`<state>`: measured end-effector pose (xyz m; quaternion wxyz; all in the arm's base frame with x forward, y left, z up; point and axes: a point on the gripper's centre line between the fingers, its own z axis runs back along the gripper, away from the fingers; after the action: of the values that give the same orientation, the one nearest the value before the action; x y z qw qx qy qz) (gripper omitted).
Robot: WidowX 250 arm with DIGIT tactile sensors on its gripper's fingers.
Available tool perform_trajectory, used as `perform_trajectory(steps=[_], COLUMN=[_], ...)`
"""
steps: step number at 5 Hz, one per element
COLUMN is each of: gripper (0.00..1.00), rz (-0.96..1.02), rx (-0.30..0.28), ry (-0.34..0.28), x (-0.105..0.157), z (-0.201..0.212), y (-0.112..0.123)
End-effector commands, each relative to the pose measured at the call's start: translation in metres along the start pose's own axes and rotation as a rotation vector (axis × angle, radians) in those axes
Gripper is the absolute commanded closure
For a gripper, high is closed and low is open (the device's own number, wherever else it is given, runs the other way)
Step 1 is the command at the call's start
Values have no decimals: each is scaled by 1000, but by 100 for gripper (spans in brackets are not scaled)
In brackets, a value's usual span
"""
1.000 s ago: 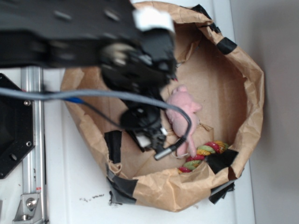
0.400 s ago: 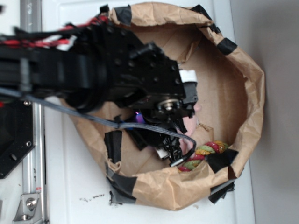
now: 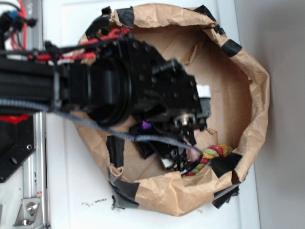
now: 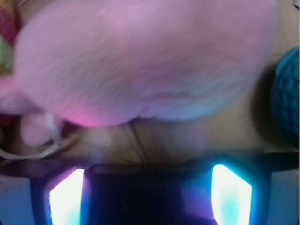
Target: Grab the black box.
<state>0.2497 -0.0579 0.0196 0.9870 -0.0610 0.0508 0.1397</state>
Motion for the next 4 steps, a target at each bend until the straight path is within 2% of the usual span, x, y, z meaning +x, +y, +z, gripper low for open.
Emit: perform_trajectory(steps=[1,2,3,4], gripper=[100,100,100,100], rz=[-324,-260,-265,-282], rx=[339,271,231,197], ry=[-257,-422,-442,-412], x=[-4,1,2,3], z=[79,132,172,178], y=[36,66,70,61])
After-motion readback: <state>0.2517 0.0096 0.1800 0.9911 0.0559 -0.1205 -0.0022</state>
